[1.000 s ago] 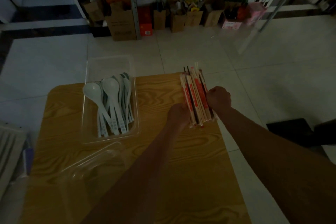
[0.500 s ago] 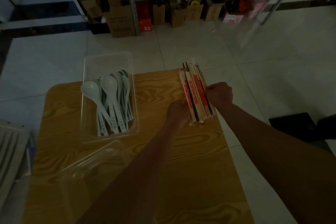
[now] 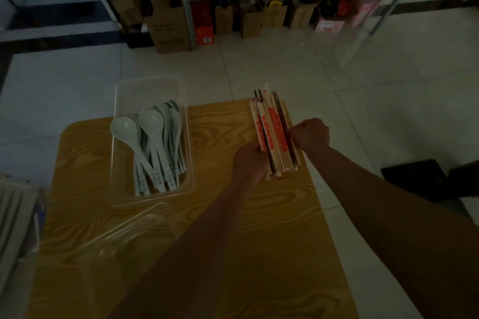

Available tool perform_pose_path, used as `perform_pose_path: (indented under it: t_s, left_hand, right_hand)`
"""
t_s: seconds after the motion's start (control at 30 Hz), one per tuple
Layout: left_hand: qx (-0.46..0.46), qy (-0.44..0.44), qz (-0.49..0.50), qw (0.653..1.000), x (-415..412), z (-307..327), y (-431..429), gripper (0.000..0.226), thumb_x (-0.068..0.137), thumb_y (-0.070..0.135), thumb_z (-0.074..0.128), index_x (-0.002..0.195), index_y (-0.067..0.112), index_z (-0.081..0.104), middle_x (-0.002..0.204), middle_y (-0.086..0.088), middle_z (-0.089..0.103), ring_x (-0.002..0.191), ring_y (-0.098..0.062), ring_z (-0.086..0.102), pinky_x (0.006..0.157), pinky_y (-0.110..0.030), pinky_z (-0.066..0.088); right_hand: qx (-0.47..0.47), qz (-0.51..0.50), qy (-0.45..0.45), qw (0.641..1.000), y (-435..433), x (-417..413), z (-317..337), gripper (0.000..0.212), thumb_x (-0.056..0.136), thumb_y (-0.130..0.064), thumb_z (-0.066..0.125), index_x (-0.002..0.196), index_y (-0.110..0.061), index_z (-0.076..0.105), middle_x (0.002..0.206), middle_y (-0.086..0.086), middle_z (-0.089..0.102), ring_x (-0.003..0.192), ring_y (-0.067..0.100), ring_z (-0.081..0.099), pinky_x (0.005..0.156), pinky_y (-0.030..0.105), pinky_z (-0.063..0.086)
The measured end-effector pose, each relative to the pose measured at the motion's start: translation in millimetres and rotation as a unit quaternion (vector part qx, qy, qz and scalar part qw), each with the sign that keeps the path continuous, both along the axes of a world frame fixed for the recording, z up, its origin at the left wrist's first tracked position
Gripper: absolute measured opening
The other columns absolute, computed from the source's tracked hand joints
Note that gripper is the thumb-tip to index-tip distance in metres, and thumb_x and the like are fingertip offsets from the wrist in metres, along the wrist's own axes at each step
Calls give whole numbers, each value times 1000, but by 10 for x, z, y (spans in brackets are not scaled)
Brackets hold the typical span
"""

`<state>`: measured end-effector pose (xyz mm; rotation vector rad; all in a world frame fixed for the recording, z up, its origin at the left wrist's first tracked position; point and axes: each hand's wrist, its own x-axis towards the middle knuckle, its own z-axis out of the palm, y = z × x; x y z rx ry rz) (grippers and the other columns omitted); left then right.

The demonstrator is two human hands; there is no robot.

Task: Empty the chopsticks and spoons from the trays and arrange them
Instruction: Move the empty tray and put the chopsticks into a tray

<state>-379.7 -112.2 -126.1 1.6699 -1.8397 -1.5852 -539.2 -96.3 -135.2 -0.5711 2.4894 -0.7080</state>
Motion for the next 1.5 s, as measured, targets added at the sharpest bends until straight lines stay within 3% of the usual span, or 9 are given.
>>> perform_pose_path:
  t_s: [0.17, 0.33, 0.57, 0.9, 1.07, 1.2, 1.3, 1.4, 1.5]
  left_hand:
    - [-46, -42, -30, 998, -37, -6, -3, 26, 94, 34, 50, 95, 17, 69, 93, -3, 71, 80, -21, 67, 69, -34, 53]
    - [-83, -61, -34, 994, -90, -39, 19, 21, 93, 36, 51, 92, 23, 68, 88, 2, 71, 64, -11, 59, 49, -23, 39]
    - [-73, -76, -30, 994, -39, -39, -9, 29, 91, 39, 54, 101, 13, 63, 101, -1, 67, 81, -16, 60, 56, -25, 39]
    - [-1, -49, -1, 999, 229, -32, 66, 41, 87, 22, 57, 127, 12, 57, 128, -6, 61, 114, -22, 59, 93, -28, 48]
    - [7, 1, 4, 1000, 683, 99, 275, 36, 93, 14, 56, 129, 8, 56, 130, -11, 59, 91, -15, 60, 75, -18, 47]
    - [-27, 10, -9, 1000, 1133, 309, 563, 35, 94, 9, 52, 129, 8, 58, 117, -7, 63, 93, -10, 52, 76, -16, 44]
    - [-48, 51, 5, 998, 1411, 519, 784, 25, 96, 8, 50, 116, 10, 65, 96, 4, 61, 76, -5, 56, 60, -5, 43]
    - [-180, 27, 25, 983, 1799, 664, 888, 20, 94, 12, 53, 106, 18, 68, 96, 5, 68, 82, -5, 60, 68, -3, 41]
    - [-269, -10, 103, 957, 2351, 743, 937, 20, 92, 13, 52, 106, 18, 66, 102, 1, 65, 93, -13, 60, 83, -26, 50]
  right_hand:
    - [6, -15, -10, 1000, 3, -19, -22, 20, 67, -31, 69, 75, -13, 74, 72, 7, 71, 66, 25, 70, 68, 35, 60]
    - [3, -22, -12, 1000, 23, -59, -52, 23, 66, -36, 72, 71, -13, 73, 69, 7, 71, 61, 26, 70, 66, 41, 62]
    - [13, -19, -29, 999, 40, -138, -102, 35, 55, -39, 71, 73, -10, 71, 71, 8, 71, 61, 26, 71, 61, 45, 62]
    - [22, -6, -8, 1000, 223, -68, 20, 25, 69, -27, 68, 74, -3, 70, 71, 11, 70, 63, 27, 70, 63, 41, 62]
    - [56, 17, 33, 998, 472, 82, 190, 21, 80, -20, 63, 70, -2, 59, 79, 13, 64, 63, 22, 58, 60, 26, 44]
    - [66, 39, 72, 994, 729, 442, 354, 26, 89, -17, 55, 91, 6, 67, 100, 21, 68, 91, 34, 66, 67, 30, 44]
    - [37, 57, 116, 991, 969, 893, 447, 32, 96, -16, 45, 107, 8, 63, 113, 26, 63, 105, 39, 60, 83, 38, 47]
    - [-26, 79, 135, 987, 1202, 1422, 456, 33, 100, -22, 44, 106, 3, 65, 106, 21, 65, 97, 35, 62, 75, 34, 46]
    - [-65, 143, 63, 985, 1452, 1990, 468, 29, 101, -25, 47, 95, -4, 66, 82, 11, 64, 77, 30, 63, 62, 30, 41]
